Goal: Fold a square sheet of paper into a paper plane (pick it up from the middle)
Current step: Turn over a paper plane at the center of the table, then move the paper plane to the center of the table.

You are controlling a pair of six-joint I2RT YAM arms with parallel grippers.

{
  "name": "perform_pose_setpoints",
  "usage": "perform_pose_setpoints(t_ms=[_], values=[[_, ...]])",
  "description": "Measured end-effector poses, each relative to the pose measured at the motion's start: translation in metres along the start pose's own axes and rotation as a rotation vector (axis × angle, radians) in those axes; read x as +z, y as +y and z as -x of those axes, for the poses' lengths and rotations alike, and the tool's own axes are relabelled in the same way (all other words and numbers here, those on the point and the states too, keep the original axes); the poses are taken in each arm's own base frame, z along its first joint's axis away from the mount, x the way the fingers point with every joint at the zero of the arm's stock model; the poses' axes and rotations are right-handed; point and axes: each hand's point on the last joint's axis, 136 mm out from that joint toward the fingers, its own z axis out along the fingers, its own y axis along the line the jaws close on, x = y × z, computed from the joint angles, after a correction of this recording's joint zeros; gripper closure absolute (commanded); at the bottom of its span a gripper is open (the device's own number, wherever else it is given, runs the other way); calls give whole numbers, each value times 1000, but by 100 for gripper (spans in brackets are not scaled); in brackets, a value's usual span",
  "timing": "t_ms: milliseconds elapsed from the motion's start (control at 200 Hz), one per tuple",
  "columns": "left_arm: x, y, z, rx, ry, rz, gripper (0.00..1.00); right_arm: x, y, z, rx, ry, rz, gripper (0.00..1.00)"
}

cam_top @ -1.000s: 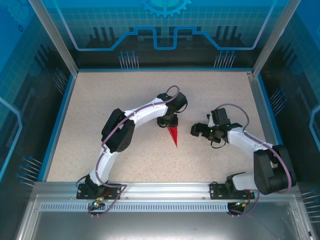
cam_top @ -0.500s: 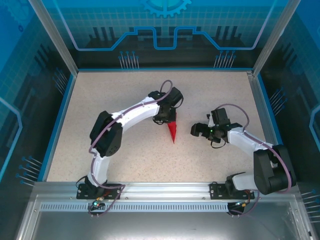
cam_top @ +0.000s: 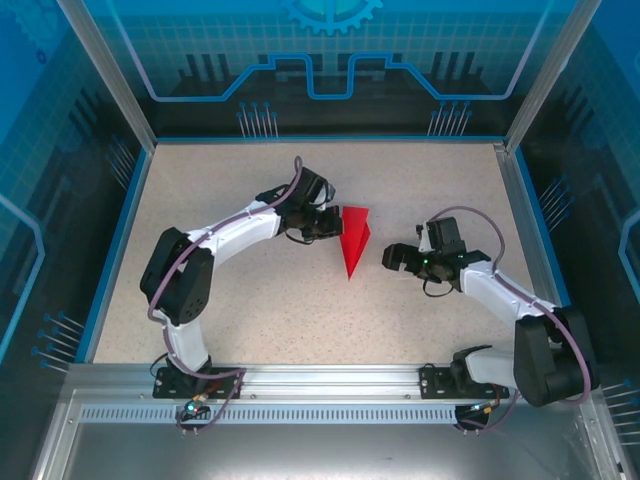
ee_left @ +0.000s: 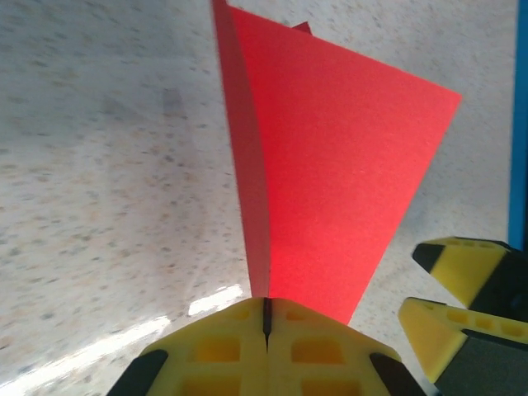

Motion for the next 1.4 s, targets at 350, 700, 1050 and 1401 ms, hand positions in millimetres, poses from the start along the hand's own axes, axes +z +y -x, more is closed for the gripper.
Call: perform_pose_setpoints(t_ms=[350,700,1050,1401], values=[[44,-4,-14,-50,77,-183,100,-19,17,14,-23,-101,74,6],[61,25,-34,-108,106,-168,100,-6,78,15,-68,-51,89,33],[64,43,-38,-130,96,-126,100,33,104,3,-114,47,7,47],[66,52,-40,-139,88,-91,100,57,94,-8,-127,117,-89,41]])
